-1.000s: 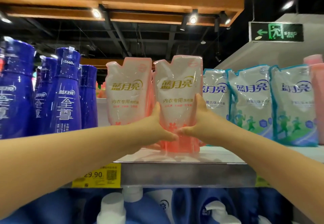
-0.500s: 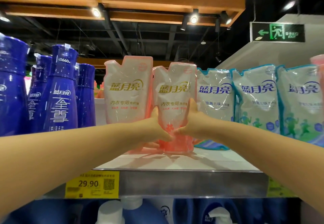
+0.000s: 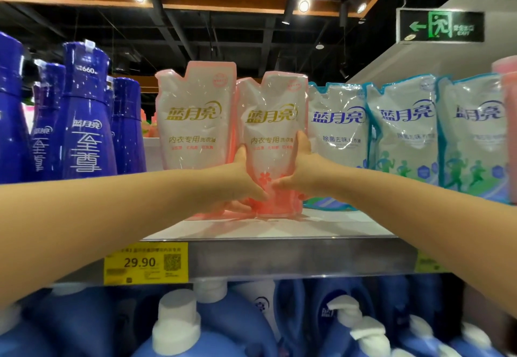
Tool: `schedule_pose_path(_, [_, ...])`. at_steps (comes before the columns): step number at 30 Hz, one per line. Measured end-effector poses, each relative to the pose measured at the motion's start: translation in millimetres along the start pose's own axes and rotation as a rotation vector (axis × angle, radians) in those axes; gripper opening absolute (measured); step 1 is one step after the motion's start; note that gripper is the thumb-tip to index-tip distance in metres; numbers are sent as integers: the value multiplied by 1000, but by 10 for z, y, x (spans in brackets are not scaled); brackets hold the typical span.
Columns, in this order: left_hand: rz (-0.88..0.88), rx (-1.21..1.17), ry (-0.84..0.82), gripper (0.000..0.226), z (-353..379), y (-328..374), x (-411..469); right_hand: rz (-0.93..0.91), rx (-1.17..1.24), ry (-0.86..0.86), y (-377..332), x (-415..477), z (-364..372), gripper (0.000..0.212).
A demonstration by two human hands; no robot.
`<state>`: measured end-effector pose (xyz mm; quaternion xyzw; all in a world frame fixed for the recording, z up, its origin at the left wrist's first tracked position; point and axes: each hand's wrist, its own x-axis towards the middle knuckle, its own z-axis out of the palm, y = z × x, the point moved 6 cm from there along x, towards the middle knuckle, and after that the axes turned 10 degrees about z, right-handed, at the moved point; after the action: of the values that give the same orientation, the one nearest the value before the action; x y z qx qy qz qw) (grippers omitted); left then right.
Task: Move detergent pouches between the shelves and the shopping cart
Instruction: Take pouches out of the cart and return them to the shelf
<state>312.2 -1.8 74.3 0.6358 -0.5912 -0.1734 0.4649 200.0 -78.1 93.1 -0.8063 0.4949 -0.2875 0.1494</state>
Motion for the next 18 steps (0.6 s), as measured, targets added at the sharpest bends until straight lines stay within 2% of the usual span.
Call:
schedule_pose_path(5, [-21, 23, 11, 113, 1, 3, -65, 5, 8, 15, -18, -41, 15, 120])
schedule_pose_path(9, [13, 127, 37, 101, -40, 132, -132, -11, -40, 7, -20, -126, -28, 115])
schedule_pose_path(14, [85, 198, 130, 62, -272, 384, -222, -63, -18, 55, -59, -267, -292, 92])
schedule_pose_path(18, [199, 314, 195, 19, -293, 638, -384, -102, 18, 128, -33, -459, -515, 74])
